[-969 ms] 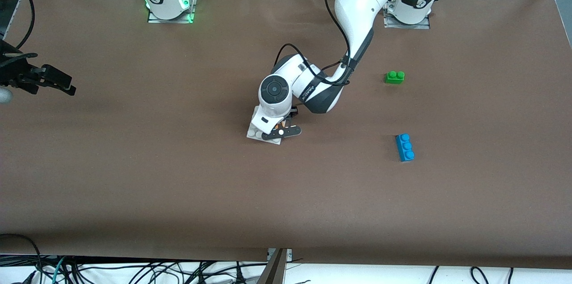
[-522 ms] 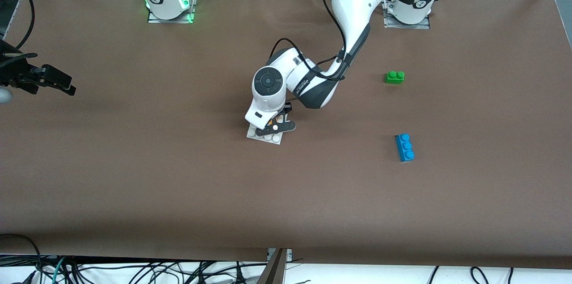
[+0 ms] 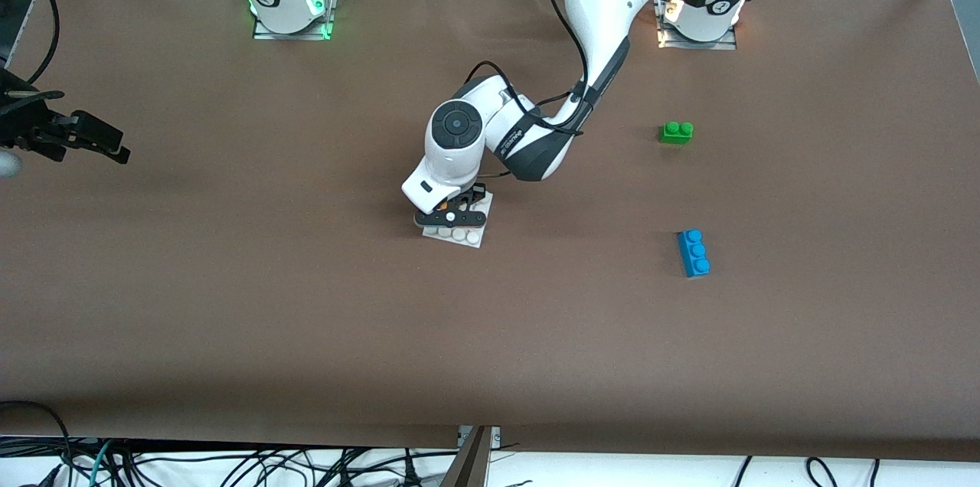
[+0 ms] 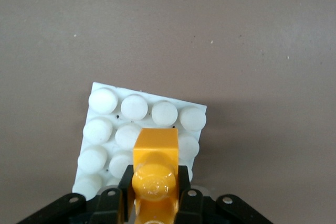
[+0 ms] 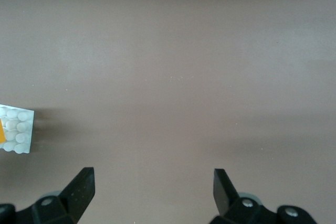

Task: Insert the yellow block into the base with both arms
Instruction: 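Lower the yellow block onto the plate studs and press with the left gripper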

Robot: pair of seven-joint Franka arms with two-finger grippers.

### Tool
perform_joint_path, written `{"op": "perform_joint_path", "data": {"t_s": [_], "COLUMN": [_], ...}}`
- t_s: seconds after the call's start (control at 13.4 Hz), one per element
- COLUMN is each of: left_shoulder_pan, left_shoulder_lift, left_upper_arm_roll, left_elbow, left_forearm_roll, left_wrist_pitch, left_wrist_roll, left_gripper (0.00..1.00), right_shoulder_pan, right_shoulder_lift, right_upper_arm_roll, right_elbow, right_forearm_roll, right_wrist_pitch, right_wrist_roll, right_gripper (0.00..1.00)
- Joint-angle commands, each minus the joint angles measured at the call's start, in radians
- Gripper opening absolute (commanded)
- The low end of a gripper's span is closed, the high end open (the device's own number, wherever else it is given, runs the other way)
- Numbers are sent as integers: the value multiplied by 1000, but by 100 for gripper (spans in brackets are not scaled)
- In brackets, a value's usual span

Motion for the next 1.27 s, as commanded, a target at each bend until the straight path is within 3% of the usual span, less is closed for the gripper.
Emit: {"op": "perform_joint_path", "data": {"t_s": [0.0,0.45,1.19], "left_shoulder_pan": [2,-1,-18], "left_shoulder_lift": [25,21,39], "left_upper_arm_roll": [14,44,44], "left_elbow": [32,30,33], "left_forearm_roll": [-19,-16,-16], "left_wrist_pitch": [-30,-105,-87], "left_wrist_roll": [113,167,156], "left_gripper": [0,0,0], "right_shoulder_pan": [-12,-14,-14], "right_shoulder_lift": [-10,-10,-10], "right_upper_arm_roll": [10,10,10], "right_elbow": [1,1,1], "right_forearm_roll": [3,4,4], "right_wrist_pitch": [-11,-13,-13], "right_wrist_roll": [-9,-10,-10], "right_gripper": [100,100,100]}}
